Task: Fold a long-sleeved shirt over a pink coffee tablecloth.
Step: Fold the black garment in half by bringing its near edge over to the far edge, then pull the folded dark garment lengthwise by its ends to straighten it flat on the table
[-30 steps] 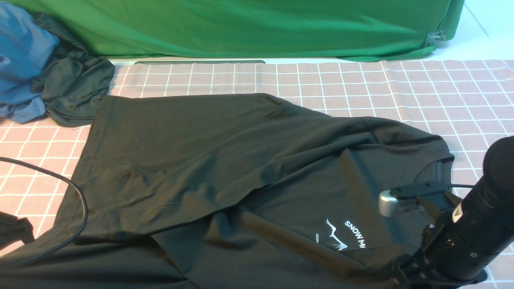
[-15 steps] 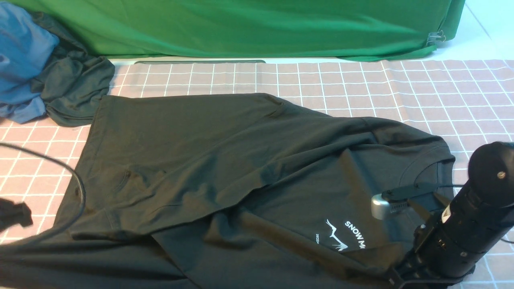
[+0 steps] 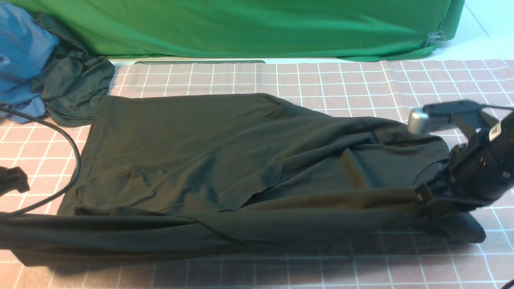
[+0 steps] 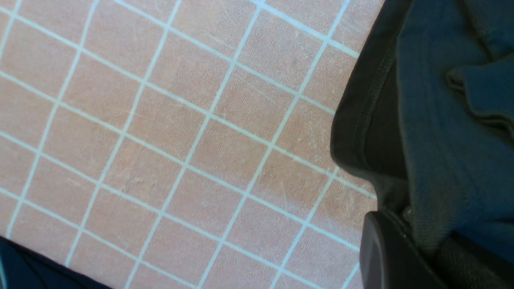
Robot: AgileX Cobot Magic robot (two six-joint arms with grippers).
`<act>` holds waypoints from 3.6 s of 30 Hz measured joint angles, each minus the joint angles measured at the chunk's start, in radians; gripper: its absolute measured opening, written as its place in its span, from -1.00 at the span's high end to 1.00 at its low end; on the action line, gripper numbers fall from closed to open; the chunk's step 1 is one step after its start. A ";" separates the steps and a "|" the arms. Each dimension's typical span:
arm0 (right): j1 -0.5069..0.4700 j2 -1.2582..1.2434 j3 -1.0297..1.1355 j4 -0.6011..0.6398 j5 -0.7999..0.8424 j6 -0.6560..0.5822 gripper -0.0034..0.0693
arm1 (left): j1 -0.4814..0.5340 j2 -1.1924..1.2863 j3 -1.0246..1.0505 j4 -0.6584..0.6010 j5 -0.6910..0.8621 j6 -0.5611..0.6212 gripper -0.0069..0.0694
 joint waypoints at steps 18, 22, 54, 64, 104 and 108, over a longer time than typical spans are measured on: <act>-0.050 0.211 -0.273 -0.026 0.037 0.008 0.75 | 0.000 0.341 -0.304 -0.108 -0.072 0.003 0.74; -0.094 0.279 -0.339 -0.026 0.036 0.010 0.75 | 0.000 0.441 -0.399 -0.138 -0.107 0.004 0.74; -0.099 0.611 -0.695 -0.027 -0.101 0.006 0.67 | -0.001 0.755 -0.627 -0.250 -0.489 -0.004 0.74; -0.099 0.611 -0.746 -0.042 -0.129 0.004 -0.26 | -0.001 0.762 -0.628 -0.254 -0.624 0.011 0.28; 0.039 0.668 -1.252 -0.054 0.240 -0.124 0.81 | -0.496 0.957 -0.940 -0.436 -0.156 0.348 0.78; 0.022 0.637 -1.252 -0.051 0.240 -0.123 0.81 | -0.527 1.005 -0.957 -0.444 -0.150 0.368 0.78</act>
